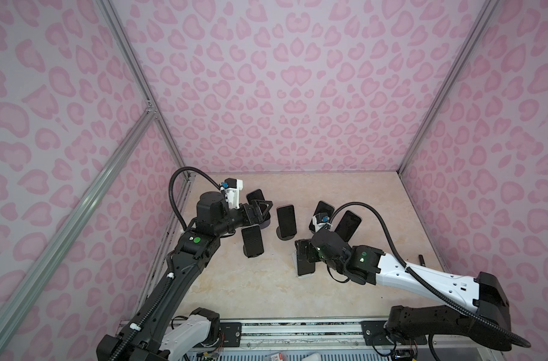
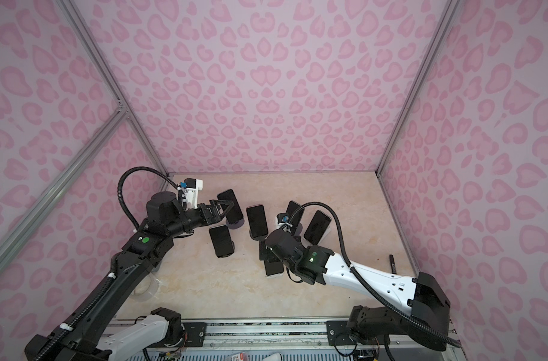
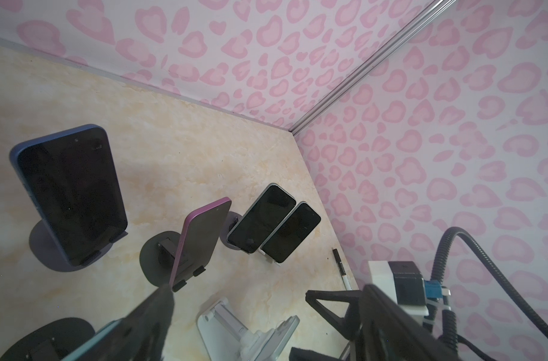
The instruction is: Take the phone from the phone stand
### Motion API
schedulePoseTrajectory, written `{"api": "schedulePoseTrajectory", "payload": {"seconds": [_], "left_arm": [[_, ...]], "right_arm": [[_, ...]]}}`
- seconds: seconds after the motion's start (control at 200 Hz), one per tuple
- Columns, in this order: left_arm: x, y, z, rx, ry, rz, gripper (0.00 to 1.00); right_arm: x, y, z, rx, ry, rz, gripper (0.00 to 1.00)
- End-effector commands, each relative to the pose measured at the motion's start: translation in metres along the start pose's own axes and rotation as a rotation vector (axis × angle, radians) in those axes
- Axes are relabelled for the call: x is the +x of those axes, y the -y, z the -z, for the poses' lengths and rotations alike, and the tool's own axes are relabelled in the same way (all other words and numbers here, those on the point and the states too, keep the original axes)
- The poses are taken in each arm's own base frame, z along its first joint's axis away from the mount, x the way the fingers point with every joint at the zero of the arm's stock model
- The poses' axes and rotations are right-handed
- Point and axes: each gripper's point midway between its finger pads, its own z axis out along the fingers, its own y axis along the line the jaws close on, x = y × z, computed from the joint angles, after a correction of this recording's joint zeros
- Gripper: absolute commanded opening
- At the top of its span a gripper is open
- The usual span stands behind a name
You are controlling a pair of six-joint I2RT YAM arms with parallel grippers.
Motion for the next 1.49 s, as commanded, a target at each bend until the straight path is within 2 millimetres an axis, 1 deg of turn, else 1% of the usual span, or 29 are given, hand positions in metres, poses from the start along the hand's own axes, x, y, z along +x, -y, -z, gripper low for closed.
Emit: {"api": "schedulePoseTrajectory", "payload": {"seconds": [0.0,0.07,0.365,0.56,0.9,1.17,1.49], "left_arm": [[-0.001,0.006,0.001,0.020,-0.006,-0.019,0.96],[0.000,0.007,0.001,0.021,-0.006,-0.022,0.96],[0.001,0.005,-0.001,0.019,-0.013,-0.022,0.96],[0.002,0.006,-0.002,0.020,-0.014,-0.025,0.96],[0.002,0.006,-0.002,0.019,-0.015,-0.023,0.96],[0.002,0.004,-0.003,0.013,-0.017,-0.024,0.96],[0.003,0.002,-0.004,0.008,-0.021,-0.019,0.95]], "right_arm": [[0.005,0.002,-0.004,0.013,0.000,-0.001,1.00],[0.009,0.002,-0.006,0.017,-0.011,0.010,1.00],[0.013,-0.002,-0.011,0.032,-0.014,0.043,1.00],[0.015,-0.001,-0.015,0.054,0.004,0.049,1.00],[0.028,-0.001,-0.026,0.069,-0.032,0.056,1.00],[0.039,0.003,-0.030,0.082,-0.067,0.058,0.95],[0.045,0.006,-0.038,0.098,-0.067,0.052,0.88]]}}
